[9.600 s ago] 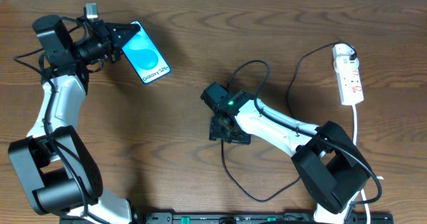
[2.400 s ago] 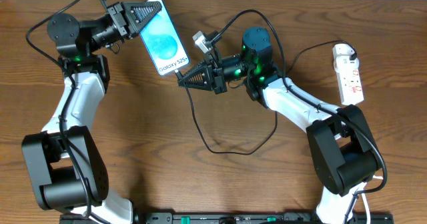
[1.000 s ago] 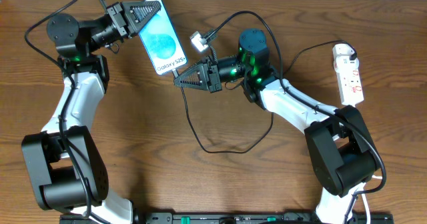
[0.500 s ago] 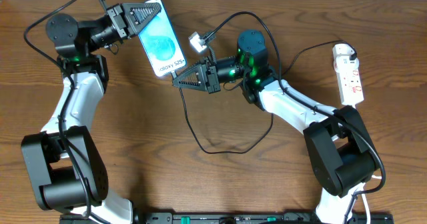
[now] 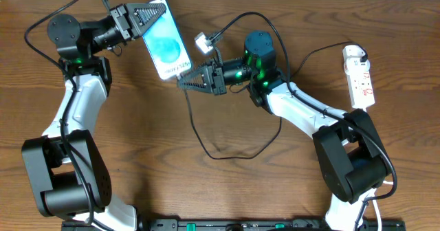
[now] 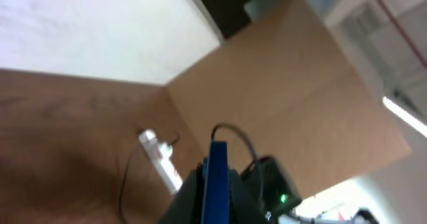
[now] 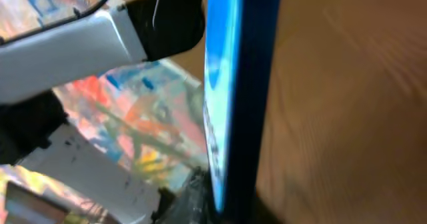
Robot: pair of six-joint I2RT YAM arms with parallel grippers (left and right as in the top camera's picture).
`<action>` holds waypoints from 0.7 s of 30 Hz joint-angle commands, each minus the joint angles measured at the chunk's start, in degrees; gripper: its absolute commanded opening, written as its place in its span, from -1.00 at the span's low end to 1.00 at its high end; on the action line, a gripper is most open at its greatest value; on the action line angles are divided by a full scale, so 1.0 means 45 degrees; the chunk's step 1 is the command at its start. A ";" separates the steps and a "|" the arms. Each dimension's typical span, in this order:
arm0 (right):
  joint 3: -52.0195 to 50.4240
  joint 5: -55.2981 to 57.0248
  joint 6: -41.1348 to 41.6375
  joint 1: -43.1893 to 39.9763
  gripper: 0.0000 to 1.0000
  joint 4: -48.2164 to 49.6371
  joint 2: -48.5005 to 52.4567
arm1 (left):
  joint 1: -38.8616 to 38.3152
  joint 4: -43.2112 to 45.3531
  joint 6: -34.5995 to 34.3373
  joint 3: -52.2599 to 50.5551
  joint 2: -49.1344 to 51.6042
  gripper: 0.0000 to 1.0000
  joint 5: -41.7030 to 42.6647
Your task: Plug charger to phone and switch on socket
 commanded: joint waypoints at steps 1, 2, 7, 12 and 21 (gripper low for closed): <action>0.0194 0.0835 -0.0194 -0.0092 -0.59 0.0092 0.0058 | -0.0121 0.0112 0.0452 0.0097 -0.0374 -0.85 0.1200; 0.0194 0.0748 -0.0194 -0.0092 -0.45 0.0092 0.0058 | -0.0112 0.0112 0.0452 0.0097 -0.0374 -0.85 0.1166; 0.0194 0.0495 -0.0204 -0.0092 0.03 0.0097 0.0058 | -0.0112 0.0112 0.0840 0.0097 -0.0374 -0.85 0.1166; 0.0194 0.0316 -0.0214 -0.0092 0.99 0.0097 0.0058 | 0.0019 0.0112 0.1025 0.0097 -0.0369 -0.85 0.1171; 0.0194 0.0306 -0.0345 -0.0136 0.99 0.0092 0.0058 | 0.0874 0.0102 0.1010 0.0097 -0.0369 -0.85 0.1773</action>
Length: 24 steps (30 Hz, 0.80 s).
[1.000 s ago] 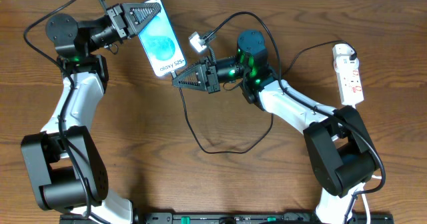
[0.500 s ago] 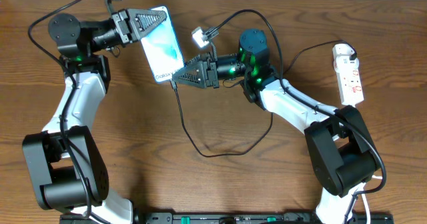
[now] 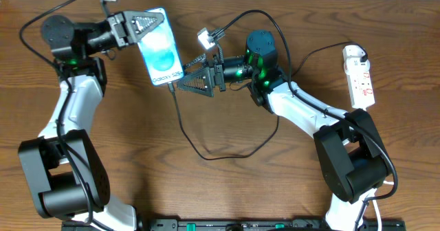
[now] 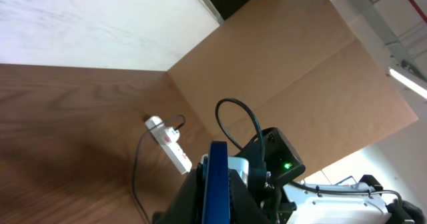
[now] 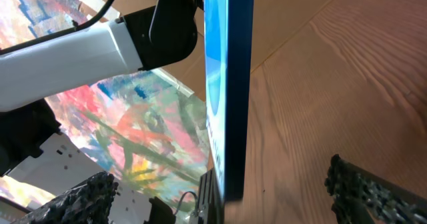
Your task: Plug charger to phone and switch on socket
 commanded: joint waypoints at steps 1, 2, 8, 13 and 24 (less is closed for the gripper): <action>0.0185 -0.0078 -0.0316 -0.0097 0.99 0.0015 0.0058 | 0.0384 0.0107 0.0131 0.0097 -0.0369 -0.85 0.0544; 0.0185 -0.0078 -0.0432 -0.0107 0.99 0.0015 0.0058 | 0.0457 0.0102 0.0121 0.0097 -0.0369 -0.85 0.0627; 0.0185 0.0257 -0.0568 -0.0335 0.99 -0.0350 0.0063 | 0.0816 -0.0374 0.0078 0.0097 -0.0369 -0.85 0.0646; 0.0185 0.0665 -0.1200 -0.0850 0.99 -0.2025 0.0058 | 0.1175 -0.0525 0.0078 0.0097 -0.0369 -0.85 0.0685; 0.0185 0.3978 -0.3696 -0.1632 0.99 -0.7703 0.0058 | 0.1287 -0.0563 0.0078 0.0097 -0.0369 -0.85 0.0782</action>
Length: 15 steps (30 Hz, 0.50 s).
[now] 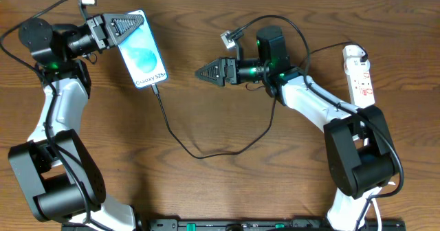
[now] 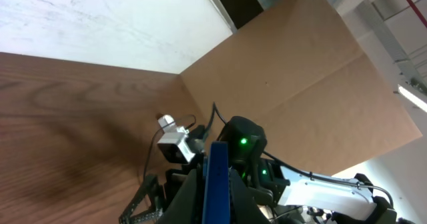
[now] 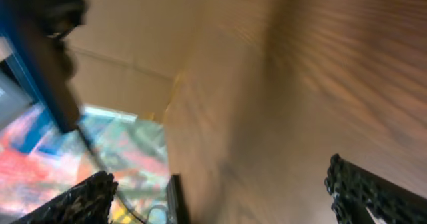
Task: Plug charger to phone and switch on socket
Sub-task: 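Open the right gripper and withdraw it right, away from the phone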
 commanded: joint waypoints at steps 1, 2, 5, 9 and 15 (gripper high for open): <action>0.0131 0.1685 -0.1384 -0.0311 0.98 -0.1180 0.0058 | 0.0034 0.0107 0.0083 0.0102 -0.0369 -0.85 0.0141; 0.0131 0.1996 -0.1467 -0.0403 0.98 -0.1583 0.0058 | 0.0034 0.0107 0.0083 0.0102 -0.0369 -0.85 0.0141; 0.0131 0.2637 -0.1719 -0.0670 0.99 -0.2506 0.0005 | 0.0034 0.0107 0.0083 0.0102 -0.0364 -0.85 0.0141; 0.0131 0.4119 -0.2273 -0.0986 0.98 -0.3589 -0.0311 | 0.0034 0.0102 0.0083 0.0083 -0.0364 -0.85 0.0141; 0.0131 0.6062 -0.2875 -0.1292 0.99 -0.4488 -0.0709 | 0.0034 -0.0185 0.0097 0.0039 -0.0325 -0.85 0.0223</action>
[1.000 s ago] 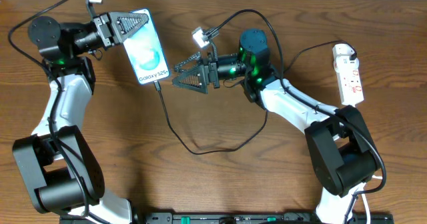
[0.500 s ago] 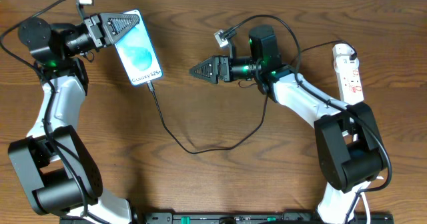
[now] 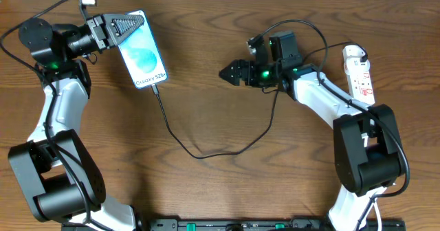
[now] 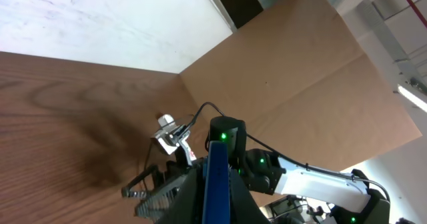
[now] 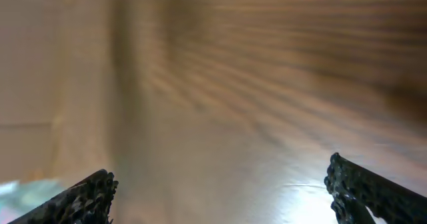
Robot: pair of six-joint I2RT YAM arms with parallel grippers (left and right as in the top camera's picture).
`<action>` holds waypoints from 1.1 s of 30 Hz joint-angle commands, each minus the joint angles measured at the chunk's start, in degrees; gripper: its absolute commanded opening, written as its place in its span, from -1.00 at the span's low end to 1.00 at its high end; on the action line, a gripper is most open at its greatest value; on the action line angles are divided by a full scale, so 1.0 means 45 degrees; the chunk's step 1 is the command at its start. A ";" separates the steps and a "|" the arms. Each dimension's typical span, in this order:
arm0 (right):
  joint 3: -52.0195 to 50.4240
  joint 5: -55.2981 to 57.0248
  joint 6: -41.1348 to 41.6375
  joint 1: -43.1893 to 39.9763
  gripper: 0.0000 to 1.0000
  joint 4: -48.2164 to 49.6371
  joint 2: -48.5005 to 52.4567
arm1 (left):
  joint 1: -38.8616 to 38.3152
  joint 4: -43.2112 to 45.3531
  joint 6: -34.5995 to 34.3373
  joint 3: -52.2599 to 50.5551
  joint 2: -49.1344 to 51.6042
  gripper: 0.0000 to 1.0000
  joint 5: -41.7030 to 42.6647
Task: Plug charger to phone and switch on socket
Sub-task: 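Open the right gripper and withdraw it right, away from the phone, then lower the plugged phone onto the table with the left gripper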
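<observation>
My left gripper (image 3: 130, 21) is shut on the top end of the phone (image 3: 143, 49), which is held up at the far left with its blue screen lit. In the left wrist view the phone (image 4: 217, 184) shows edge-on between my fingers. A black charger cable (image 3: 199, 155) is plugged into the phone's lower end. It loops over the table towards the right. My right gripper (image 3: 225, 73) hovers open at mid-table, well to the right of the phone; in its own view the right gripper (image 5: 230, 194) has nothing between its fingers. The white socket strip (image 3: 359, 67) lies at the far right.
The wooden table (image 3: 220, 190) fills the overhead view, with the cable loop across its middle. A cardboard wall (image 4: 287, 84) stands behind the table. The right arm's own cable arches above its wrist (image 3: 302, 26).
My right gripper has moved further right, away from the phone, and turned. The left gripper, the phone and the plugged cable are where they were.
At first the left gripper held the phone near mid-table, with my right gripper at its lower end beside the cable. Then the cable hung from the phone and the right gripper stood open beside it. The phone then went left, and the right gripper drew off right.
</observation>
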 commanded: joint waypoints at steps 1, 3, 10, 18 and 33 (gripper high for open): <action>0.0112 0.1603 -0.0748 -0.0199 0.99 -0.0311 -0.0622 | 0.0029 -0.0355 0.0185 0.0039 -0.0321 -0.85 0.0199; 0.0112 0.2166 -0.0748 -0.0199 0.99 -0.0447 -0.0690 | 0.0015 -0.0976 0.0525 0.0034 -0.0321 -0.85 0.0199; 0.0117 0.3521 -0.0976 -0.0199 0.98 -0.0651 -0.1583 | -0.0117 -0.4998 0.3385 0.0034 -0.0311 -0.85 -0.0063; 0.0117 0.5552 -0.1224 -0.0199 0.99 -0.1938 -0.3463 | -0.0452 -1.0346 0.7732 0.0034 -0.0277 -0.85 -0.1661; 0.0112 0.5999 -0.1268 -0.0199 0.98 -0.2982 -0.4517 | -0.2555 -1.6674 1.1900 0.0034 -0.0253 -0.85 -0.7640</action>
